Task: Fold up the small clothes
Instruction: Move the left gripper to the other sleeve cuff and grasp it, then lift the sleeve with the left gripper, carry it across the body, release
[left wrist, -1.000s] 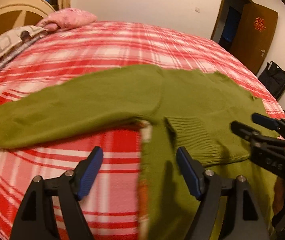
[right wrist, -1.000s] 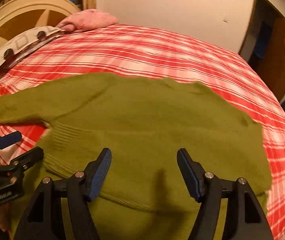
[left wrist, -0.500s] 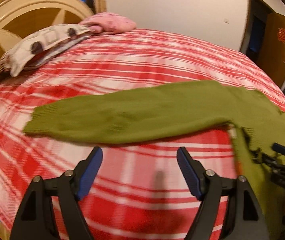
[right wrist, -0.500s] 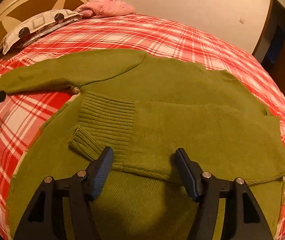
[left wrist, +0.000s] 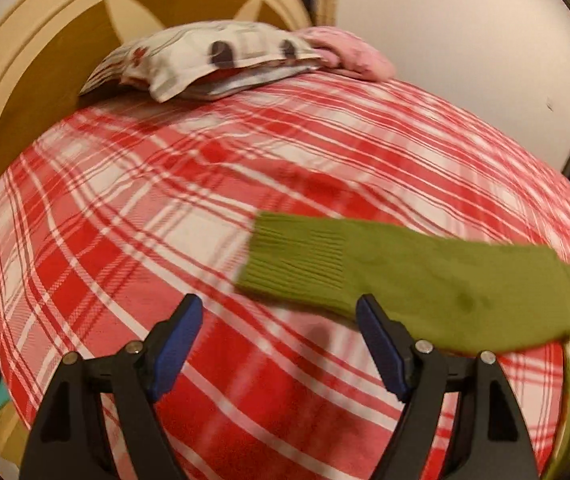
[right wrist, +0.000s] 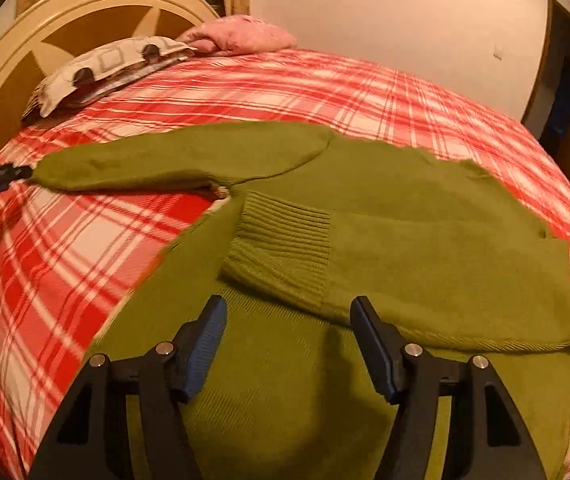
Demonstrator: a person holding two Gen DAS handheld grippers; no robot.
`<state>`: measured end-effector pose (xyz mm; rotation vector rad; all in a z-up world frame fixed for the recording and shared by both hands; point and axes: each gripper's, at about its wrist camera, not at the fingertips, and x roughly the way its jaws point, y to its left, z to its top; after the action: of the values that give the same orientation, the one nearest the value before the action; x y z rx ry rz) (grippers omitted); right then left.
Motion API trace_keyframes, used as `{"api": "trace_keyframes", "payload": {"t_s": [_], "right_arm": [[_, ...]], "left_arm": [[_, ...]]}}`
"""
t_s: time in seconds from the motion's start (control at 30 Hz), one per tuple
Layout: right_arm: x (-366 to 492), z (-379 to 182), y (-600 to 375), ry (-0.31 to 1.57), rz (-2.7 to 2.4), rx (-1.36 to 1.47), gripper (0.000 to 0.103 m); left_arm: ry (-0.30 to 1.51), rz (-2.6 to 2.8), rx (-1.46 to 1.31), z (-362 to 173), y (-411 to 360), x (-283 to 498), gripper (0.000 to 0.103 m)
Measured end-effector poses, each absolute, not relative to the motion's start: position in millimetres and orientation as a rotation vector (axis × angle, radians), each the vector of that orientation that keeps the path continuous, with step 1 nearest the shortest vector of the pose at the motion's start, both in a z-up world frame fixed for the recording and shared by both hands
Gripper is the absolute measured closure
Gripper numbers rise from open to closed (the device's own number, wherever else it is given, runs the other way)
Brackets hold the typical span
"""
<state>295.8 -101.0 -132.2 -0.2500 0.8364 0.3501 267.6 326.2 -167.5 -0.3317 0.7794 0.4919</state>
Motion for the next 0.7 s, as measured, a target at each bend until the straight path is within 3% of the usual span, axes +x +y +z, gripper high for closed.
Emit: {"api": "trace_keyframes", "payload": {"t_s": [0.27,0.37,0.53,0.6,0.7], "right_arm": [[262,-127,-89,0.784,0.418,-0.300,0.038],[255,-130,-87,0.781,0.419,-0.318,0.038],[253,-133,-94,0.788,0.410,-0.285,0.038],[253,-134,-97,0.788,0.402,-0.276,0.038],[252,-136,-100,0.791,0.398,-0.263,0.038]], "left_arm": [[0.792,0.464,-0.415,-182,340,287,0.026],[0.787,0.440,-0.414,-180,339,294,0.045],[0.797,0.432,-0.417,-181,345,298,0.085],[0.800,0.405,-0.437,-180,347,296,0.094],[0.787,0.381,-0.470,-175,348,292,0.096]]}}
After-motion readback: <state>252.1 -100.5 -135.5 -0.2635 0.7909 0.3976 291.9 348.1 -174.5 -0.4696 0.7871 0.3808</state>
